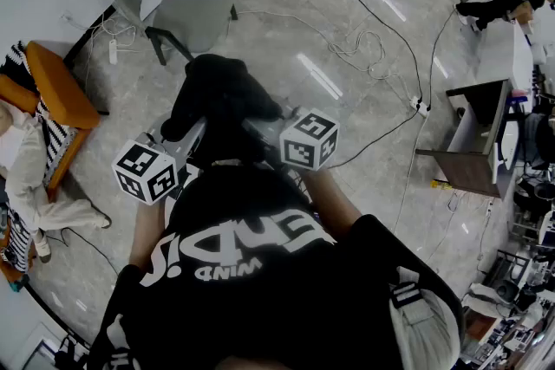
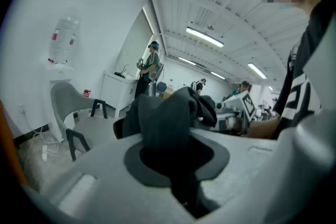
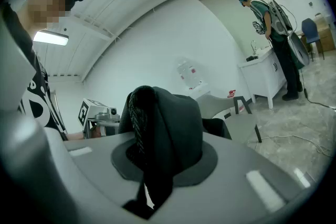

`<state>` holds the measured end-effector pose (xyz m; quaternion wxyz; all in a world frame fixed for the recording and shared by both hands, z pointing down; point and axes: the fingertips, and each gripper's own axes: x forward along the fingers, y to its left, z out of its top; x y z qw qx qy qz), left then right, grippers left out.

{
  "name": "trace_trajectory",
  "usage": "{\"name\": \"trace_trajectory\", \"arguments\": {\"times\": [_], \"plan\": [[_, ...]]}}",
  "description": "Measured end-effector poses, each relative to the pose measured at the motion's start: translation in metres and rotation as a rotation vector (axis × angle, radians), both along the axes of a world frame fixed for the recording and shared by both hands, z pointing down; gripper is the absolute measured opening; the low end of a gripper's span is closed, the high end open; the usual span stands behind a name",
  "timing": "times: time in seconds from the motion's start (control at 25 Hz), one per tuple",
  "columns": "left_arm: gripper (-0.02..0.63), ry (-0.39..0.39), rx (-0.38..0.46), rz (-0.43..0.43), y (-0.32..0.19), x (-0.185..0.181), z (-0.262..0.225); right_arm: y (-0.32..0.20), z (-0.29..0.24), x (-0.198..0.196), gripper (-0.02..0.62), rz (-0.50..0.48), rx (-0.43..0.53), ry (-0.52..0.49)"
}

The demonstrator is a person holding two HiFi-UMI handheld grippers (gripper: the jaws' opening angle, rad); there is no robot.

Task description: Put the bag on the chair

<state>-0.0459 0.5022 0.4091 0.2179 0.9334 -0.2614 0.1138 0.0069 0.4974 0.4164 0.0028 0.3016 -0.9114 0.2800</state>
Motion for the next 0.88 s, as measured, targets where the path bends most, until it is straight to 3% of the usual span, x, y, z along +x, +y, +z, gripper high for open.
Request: {"name": "trace_trajectory", "arguments": {"times": [0.88], "plan": [[0.063,0.002,-0.009,0.047,-0.028,-0.051,0.003,-0.029,0.002,-0.053,0.066,0.106,-0.027,-0.016]]}}
